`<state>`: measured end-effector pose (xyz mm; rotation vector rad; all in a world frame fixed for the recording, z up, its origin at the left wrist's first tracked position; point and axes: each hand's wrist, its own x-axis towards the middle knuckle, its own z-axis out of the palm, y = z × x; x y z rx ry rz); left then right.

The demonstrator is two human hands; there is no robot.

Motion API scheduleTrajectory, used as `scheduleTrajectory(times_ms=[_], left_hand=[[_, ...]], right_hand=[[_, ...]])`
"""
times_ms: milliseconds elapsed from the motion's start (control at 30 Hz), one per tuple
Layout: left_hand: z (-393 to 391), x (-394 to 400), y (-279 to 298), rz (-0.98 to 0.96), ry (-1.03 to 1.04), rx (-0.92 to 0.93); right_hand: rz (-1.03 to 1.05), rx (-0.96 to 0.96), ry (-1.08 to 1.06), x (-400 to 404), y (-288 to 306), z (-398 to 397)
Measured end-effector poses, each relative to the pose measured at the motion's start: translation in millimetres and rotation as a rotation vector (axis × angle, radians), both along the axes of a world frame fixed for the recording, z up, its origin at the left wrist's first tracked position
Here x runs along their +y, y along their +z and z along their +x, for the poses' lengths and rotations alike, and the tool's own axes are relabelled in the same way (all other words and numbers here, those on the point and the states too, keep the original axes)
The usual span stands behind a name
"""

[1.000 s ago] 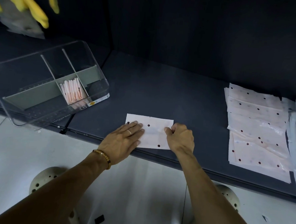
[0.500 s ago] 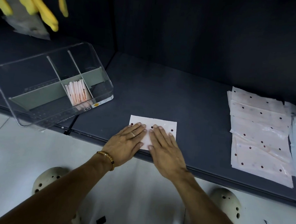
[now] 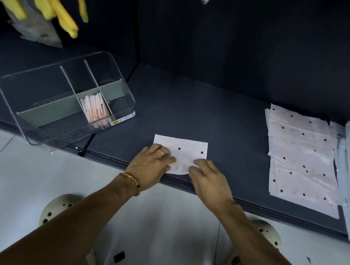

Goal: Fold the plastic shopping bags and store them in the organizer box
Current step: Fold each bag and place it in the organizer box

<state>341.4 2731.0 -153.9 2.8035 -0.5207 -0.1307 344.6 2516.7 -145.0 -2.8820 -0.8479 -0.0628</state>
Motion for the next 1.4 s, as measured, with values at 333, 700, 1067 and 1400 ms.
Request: scheduleTrajectory(times_ms=[333,700,1067,1400], left_hand=[[3,1,15,-0.152,0.155,0.056],[17,0,15,-0.174,0.608,0.219],[28,1,14,-0.113,0.728,0.117],[-1,20,-3,0.161,-0.027,-0.335]], right_hand=[[0.178,0.259,-0.216,0,19,21],[0.388,0.437,-0.587,3,7,43],[0.347,0.533,-0.755,10,7,58],[0.030,0.083,-0.523,29,19,39]])
